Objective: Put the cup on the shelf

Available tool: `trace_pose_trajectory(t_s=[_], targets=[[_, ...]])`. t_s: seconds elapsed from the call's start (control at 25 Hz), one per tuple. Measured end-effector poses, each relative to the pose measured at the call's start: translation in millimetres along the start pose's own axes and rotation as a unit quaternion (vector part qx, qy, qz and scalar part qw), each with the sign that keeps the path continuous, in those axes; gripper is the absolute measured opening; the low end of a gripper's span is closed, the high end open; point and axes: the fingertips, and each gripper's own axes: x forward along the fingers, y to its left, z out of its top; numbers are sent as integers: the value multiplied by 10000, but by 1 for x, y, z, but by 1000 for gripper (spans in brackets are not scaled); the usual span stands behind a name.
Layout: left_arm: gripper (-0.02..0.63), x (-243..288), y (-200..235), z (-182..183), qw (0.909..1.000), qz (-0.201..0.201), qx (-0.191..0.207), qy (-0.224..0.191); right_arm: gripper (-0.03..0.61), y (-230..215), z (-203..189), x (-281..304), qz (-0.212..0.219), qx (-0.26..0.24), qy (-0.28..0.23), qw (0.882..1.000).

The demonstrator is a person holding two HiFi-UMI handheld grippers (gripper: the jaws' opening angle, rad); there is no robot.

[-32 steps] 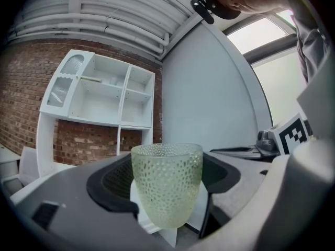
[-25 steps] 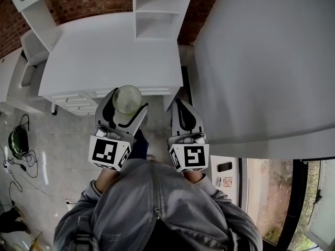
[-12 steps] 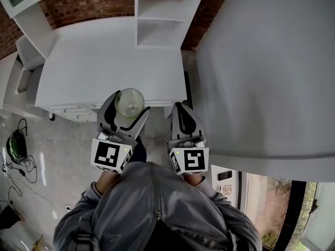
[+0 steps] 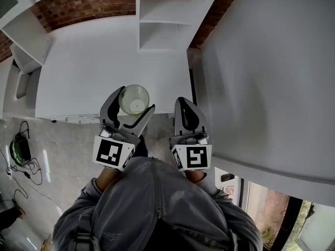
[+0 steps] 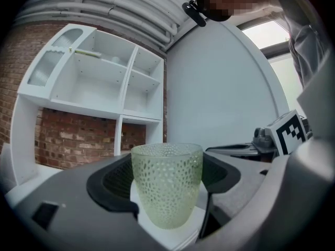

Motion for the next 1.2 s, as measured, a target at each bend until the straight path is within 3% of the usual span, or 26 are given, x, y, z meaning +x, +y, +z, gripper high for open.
trace_pose_trajectory(t_s=[0.36,0.52,0.68,1.2], targets=[[379,50,45,8,9997,-228,-40,-72,26,-11,1,66,-131,-26,76,9999],[379,73,64,-4,9990,-388,15,200,26,-19,0,96,-231,-32,78,9997],[379,102,81,9,9985,-488,-125,-196,26,-27,-5,126,-332,-35,67,9994],[379,139,110,2,9974,-658,-266,-122,26,-35,-9,169,-402,-134,258,9988]])
